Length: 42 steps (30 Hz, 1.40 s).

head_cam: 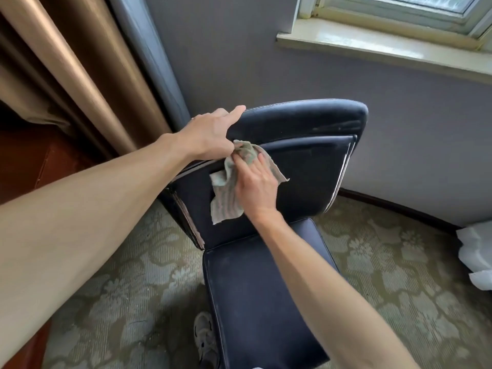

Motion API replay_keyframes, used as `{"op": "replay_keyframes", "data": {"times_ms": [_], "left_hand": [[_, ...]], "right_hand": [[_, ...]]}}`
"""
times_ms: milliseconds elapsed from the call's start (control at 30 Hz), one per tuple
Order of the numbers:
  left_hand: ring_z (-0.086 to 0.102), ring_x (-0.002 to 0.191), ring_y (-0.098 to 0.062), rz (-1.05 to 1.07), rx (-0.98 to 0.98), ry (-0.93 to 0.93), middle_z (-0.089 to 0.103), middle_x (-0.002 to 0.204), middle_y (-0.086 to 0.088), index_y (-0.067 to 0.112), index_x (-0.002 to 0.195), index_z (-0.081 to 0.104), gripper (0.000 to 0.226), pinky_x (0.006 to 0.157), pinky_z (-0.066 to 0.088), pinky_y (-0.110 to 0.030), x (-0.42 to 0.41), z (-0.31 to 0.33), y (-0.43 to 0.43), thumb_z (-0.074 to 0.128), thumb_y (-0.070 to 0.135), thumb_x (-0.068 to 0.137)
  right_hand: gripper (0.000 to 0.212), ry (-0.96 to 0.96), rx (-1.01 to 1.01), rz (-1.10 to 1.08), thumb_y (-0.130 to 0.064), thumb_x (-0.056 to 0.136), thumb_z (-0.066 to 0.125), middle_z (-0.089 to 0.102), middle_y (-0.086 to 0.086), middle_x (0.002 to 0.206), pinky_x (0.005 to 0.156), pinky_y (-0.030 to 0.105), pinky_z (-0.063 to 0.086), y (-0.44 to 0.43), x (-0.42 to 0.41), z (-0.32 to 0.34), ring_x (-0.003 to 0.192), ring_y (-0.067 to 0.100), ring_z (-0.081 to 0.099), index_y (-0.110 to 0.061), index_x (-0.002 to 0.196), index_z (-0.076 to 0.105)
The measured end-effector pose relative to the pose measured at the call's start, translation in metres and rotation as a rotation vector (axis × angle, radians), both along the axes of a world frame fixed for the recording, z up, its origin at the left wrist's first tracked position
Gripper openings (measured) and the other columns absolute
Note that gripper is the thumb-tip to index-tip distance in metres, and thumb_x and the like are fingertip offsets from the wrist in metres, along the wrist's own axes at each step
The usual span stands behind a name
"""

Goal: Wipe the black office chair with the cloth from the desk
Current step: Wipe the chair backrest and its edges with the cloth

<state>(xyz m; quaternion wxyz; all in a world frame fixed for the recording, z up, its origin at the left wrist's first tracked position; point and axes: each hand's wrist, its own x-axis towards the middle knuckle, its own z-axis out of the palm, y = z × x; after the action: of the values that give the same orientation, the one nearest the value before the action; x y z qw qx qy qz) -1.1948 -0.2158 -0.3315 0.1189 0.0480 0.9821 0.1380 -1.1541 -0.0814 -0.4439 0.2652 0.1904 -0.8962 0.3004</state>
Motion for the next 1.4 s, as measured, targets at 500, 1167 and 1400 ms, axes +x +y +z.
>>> {"op": "replay_keyframes", "data": {"times_ms": [500, 1167, 1400], "left_hand": [[0.037, 0.129, -0.034, 0.013, -0.009, -0.023, 0.03, 0.151, 0.001, 0.032, 0.154, 0.005, 0.094, 0.104, 0.028, -0.044, -0.002, -0.002, 0.004, 0.045, 0.015, 0.071], [0.026, 0.141, -0.02, -0.03, 0.05, 0.022, 0.023, 0.158, 0.003, 0.027, 0.156, 0.009, 0.095, 0.109, 0.024, -0.032, 0.034, -0.001, -0.039, 0.053, 0.006, 0.075], [0.023, 0.143, -0.017, 0.005, 0.143, -0.013, 0.021, 0.159, 0.007, 0.028, 0.155, 0.013, 0.092, 0.113, 0.022, -0.03, 0.036, 0.003, -0.045, 0.048, 0.002, 0.074]], "right_hand": [[0.031, -0.177, 0.08, -0.25, -0.005, 0.073, 0.072, 0.069, 0.02, 0.091, 0.077, 0.035, 0.05, 0.029, -0.025, 0.019, 0.09, 0.036, 0.065, -0.006, 0.104, 0.073], [0.053, -0.325, -0.17, -0.27, -0.032, 0.099, 0.051, 0.039, 0.019, 0.149, 0.111, 0.042, 0.031, 0.016, -0.015, -0.004, 0.144, 0.033, 0.025, -0.007, 0.145, 0.041], [0.027, -0.152, -0.171, -0.089, -0.004, 0.083, 0.07, 0.068, 0.022, 0.113, 0.091, 0.049, 0.053, -0.068, 0.03, -0.004, 0.109, 0.04, 0.063, -0.001, 0.11, 0.072]]}}
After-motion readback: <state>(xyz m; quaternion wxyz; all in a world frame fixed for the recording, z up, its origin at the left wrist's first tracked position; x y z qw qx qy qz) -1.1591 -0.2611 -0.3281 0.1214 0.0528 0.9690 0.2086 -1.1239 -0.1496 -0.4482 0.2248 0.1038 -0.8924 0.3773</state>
